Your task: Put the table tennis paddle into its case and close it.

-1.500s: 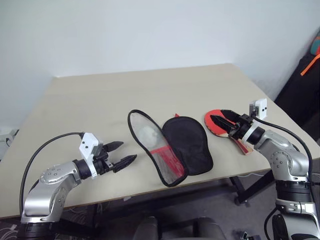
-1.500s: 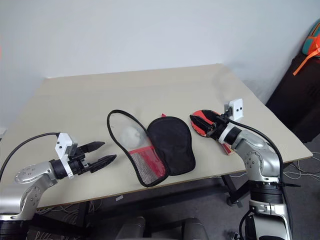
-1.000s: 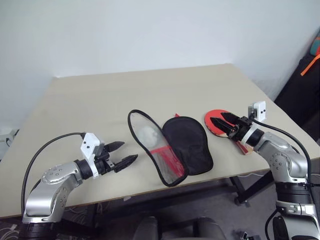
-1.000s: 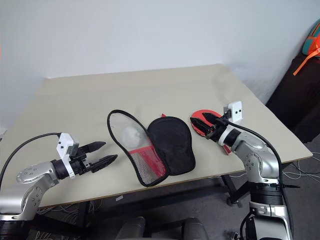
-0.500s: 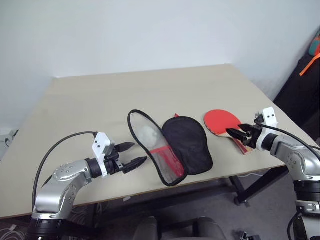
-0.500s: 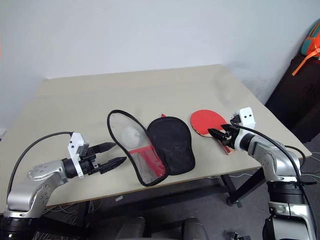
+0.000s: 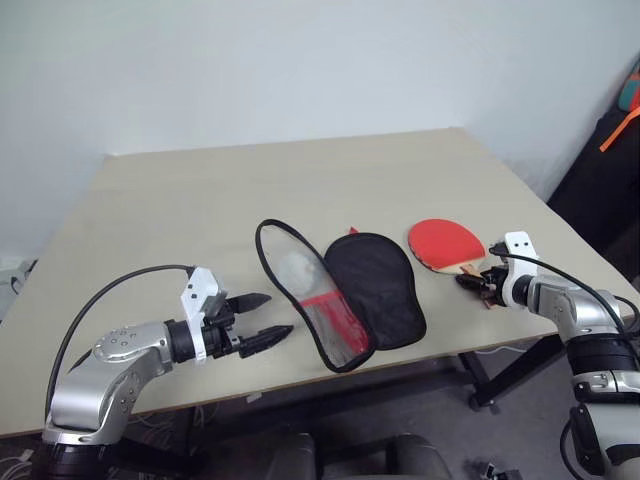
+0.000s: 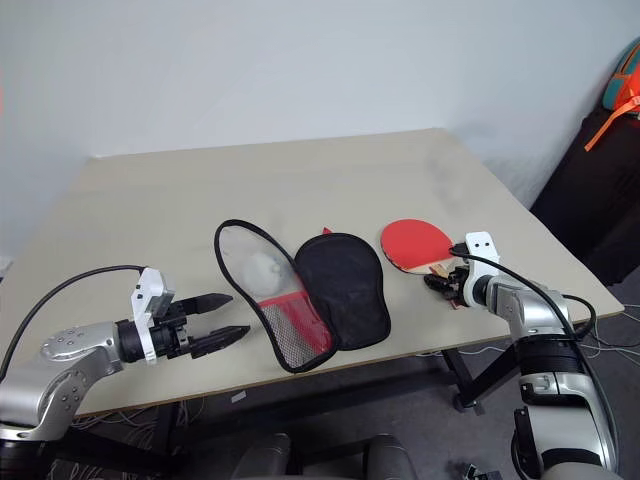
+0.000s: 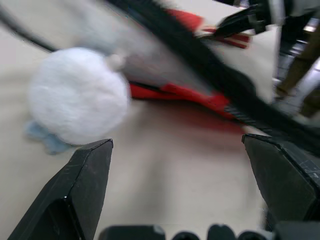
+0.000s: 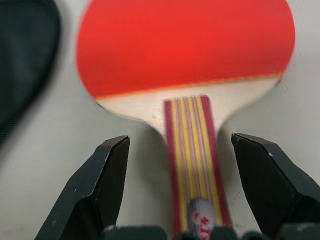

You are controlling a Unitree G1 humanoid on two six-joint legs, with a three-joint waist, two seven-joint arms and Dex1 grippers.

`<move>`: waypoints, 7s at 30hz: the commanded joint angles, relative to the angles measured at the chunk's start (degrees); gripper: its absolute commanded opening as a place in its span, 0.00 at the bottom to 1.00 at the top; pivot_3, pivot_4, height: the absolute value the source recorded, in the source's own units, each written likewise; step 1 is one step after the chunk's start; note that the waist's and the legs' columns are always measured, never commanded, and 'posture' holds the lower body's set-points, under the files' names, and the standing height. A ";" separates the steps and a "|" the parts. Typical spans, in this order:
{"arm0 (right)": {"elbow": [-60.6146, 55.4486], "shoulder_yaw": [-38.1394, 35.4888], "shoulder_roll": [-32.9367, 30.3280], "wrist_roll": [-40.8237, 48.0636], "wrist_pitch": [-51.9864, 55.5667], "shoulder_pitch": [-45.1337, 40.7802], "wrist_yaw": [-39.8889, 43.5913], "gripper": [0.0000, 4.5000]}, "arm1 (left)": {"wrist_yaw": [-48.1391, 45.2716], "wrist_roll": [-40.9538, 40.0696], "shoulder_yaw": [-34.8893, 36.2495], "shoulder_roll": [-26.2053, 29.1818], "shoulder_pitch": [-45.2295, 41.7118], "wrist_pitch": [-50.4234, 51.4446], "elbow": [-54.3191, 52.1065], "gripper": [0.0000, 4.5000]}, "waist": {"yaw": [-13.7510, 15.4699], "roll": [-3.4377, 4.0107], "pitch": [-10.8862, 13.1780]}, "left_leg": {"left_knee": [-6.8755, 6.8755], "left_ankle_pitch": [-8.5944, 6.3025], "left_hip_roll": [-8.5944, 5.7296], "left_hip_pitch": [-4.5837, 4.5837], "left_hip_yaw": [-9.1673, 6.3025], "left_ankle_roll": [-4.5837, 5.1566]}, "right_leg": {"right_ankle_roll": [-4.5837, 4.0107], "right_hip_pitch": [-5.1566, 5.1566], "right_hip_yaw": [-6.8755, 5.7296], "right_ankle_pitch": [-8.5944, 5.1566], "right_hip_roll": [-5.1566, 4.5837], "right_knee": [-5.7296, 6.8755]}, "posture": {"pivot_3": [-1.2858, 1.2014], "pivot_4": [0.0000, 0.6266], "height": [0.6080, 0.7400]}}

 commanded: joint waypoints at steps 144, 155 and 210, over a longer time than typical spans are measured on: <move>-25.49 -3.36 12.07 13.24 6.95 0.56 -15.42 0.79 | 11.88 2.10 -13.66 -21.55 -31.54 28.40 7.55 1.00 | -0.45 -0.12 -0.01 | 0.01 0.20 -0.10 -0.14 -0.09 0.31 | 0.35 -0.03 0.19 0.27 0.07 -0.06 | 0.52 0.00 1.00; -26.50 -0.79 11.81 9.85 5.92 2.05 -12.74 0.99 | 20.88 0.87 -11.21 -20.69 -24.06 36.34 3.12 1.00 | 0.12 -0.15 0.01 | 0.13 0.10 -0.19 -0.14 -0.13 0.11 | 0.32 0.12 0.18 0.25 0.01 -0.11 | 0.52 0.00 1.00; -25.39 -8.40 15.64 7.65 3.07 0.85 -19.47 1.00 | 50.74 0.91 17.26 -58.03 -41.86 54.26 38.01 0.26 | 0.15 -0.18 -0.09 | 0.17 0.12 -0.40 -0.13 -0.37 0.12 | 0.42 0.28 0.16 0.26 -0.02 -0.15 | 0.52 0.00 1.00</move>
